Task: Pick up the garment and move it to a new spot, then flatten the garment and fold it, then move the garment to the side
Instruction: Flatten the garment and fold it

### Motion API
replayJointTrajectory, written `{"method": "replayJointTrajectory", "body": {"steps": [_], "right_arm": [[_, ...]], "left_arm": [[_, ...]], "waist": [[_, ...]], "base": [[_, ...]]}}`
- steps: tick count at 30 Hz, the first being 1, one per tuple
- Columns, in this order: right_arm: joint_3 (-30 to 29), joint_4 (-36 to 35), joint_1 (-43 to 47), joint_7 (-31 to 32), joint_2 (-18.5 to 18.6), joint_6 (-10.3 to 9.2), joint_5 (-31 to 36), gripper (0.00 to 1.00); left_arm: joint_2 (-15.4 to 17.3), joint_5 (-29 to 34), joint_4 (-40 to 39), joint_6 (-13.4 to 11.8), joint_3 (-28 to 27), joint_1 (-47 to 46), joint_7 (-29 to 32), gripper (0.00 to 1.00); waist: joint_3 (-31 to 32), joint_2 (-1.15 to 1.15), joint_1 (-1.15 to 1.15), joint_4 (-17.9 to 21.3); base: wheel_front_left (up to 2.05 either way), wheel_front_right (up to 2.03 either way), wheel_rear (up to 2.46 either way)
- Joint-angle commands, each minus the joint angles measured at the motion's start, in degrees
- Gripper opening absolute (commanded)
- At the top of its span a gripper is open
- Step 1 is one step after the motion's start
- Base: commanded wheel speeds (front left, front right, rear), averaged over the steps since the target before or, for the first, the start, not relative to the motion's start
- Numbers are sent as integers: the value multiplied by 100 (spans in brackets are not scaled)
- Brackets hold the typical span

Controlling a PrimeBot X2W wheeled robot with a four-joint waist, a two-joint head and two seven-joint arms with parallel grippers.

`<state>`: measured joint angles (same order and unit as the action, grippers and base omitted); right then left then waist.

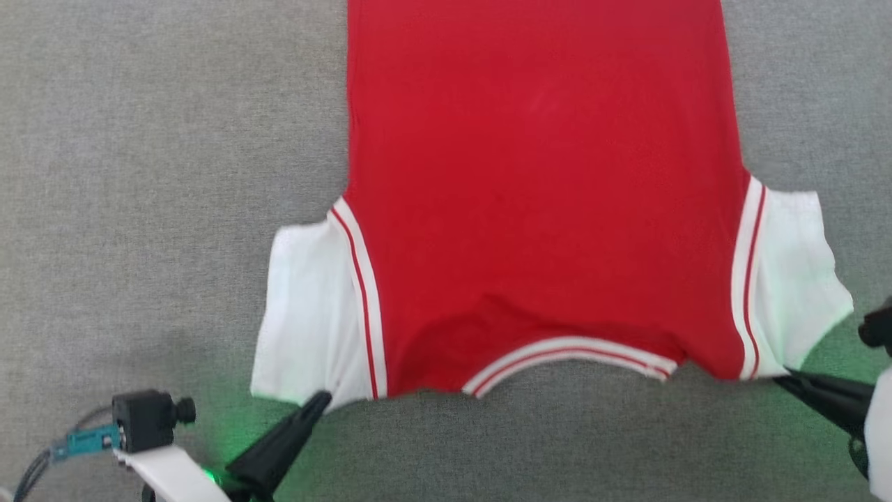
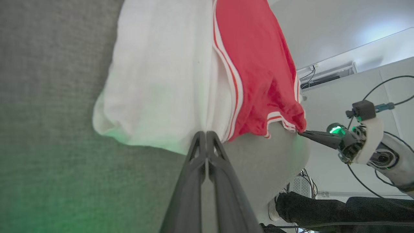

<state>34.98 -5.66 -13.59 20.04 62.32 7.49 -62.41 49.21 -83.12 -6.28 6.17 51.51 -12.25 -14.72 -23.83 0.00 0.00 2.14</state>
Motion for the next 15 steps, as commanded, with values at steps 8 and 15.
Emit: {"method": "replayJointTrajectory", "body": {"steps": [8,15], "right_arm": [[-699,-240,559,167,-80,-1,211,0],[-827,60,475,556,-674,-1,729,0]], "left_arm": [[-142,94,-265,-293,-122,67,-37,0],[-655,266,449,-432,-80,-254,-21,0]], "waist": [[39,0,0,-86],[80,0,0,-97]], "base": [[0,0,0],[0,0,0]]}}
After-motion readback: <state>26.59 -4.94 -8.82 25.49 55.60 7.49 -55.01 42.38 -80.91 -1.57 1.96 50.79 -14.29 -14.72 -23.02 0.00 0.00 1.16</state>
